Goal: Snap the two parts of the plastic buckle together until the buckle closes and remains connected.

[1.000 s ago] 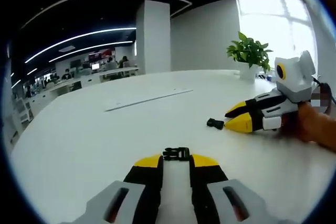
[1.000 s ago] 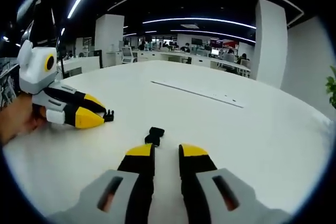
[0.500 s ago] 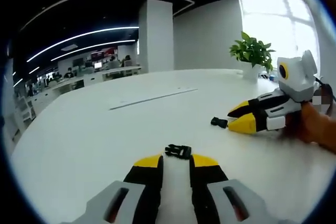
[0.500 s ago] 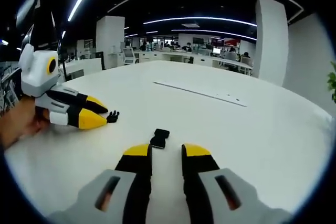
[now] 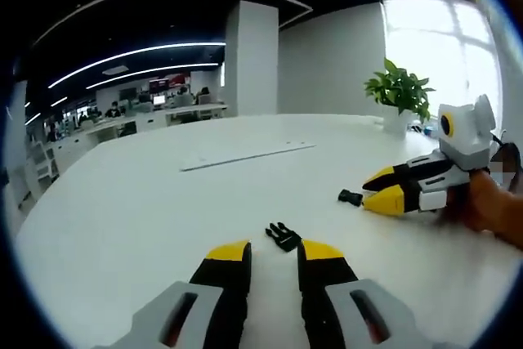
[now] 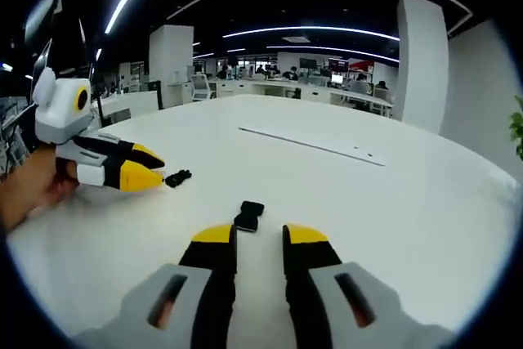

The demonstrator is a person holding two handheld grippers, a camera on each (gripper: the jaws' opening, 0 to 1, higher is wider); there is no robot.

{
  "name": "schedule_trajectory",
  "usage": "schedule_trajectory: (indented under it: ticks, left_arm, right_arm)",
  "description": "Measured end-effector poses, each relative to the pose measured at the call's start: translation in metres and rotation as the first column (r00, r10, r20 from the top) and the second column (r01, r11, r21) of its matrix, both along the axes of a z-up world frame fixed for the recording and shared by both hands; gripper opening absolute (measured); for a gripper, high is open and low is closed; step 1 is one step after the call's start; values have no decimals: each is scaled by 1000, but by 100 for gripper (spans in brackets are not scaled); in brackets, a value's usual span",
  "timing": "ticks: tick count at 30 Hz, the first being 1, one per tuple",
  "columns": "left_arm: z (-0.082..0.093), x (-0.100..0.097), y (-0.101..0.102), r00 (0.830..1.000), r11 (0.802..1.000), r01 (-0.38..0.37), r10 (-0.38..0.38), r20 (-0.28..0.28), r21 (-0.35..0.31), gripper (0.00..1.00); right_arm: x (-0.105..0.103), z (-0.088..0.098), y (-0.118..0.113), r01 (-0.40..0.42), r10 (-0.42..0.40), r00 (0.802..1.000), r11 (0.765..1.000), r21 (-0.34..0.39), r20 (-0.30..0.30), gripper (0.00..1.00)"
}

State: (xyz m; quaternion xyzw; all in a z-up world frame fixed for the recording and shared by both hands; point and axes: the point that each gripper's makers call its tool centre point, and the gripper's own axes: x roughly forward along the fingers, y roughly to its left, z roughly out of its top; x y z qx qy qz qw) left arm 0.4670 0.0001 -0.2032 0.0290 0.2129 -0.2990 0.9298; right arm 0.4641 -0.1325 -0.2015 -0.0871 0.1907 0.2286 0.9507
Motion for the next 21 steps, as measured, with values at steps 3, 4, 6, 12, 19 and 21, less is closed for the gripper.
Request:
schedule_trajectory:
  ticks: [3, 4, 6, 12, 19, 21]
  left_arm:
    - [-2, 2, -7, 1000, 1000, 3, -3, -1, -5, 22]
    - [-3, 2, -9, 1000, 1000, 3, -3, -5, -7, 22]
    - [-4, 3, -13, 1000, 1000, 6, -7, -10, -11, 23]
    - [-6, 5, -14, 1000, 1000, -15, 15, -12, 0, 22]
    - [-6, 7, -10, 1000, 999, -31, 31, 1, 14, 20]
    - [-6, 6, -9, 999, 999, -33, 33, -1, 15, 19]
  right_arm:
    - [1, 0, 0, 0, 0, 1000, 1000, 0, -2, 22]
    - [1, 0, 0, 0, 0, 1000, 1000, 1, -2, 22]
    - [2, -1, 1, -1, 1, 1000, 1000, 0, -3, 22]
    - [2, 0, 4, -4, 4, 1000, 1000, 3, -3, 22]
    - [3, 1, 7, -10, 10, 1000, 1000, 0, 3, 22]
    - [3, 0, 7, -11, 11, 1000, 1000, -1, 1, 22]
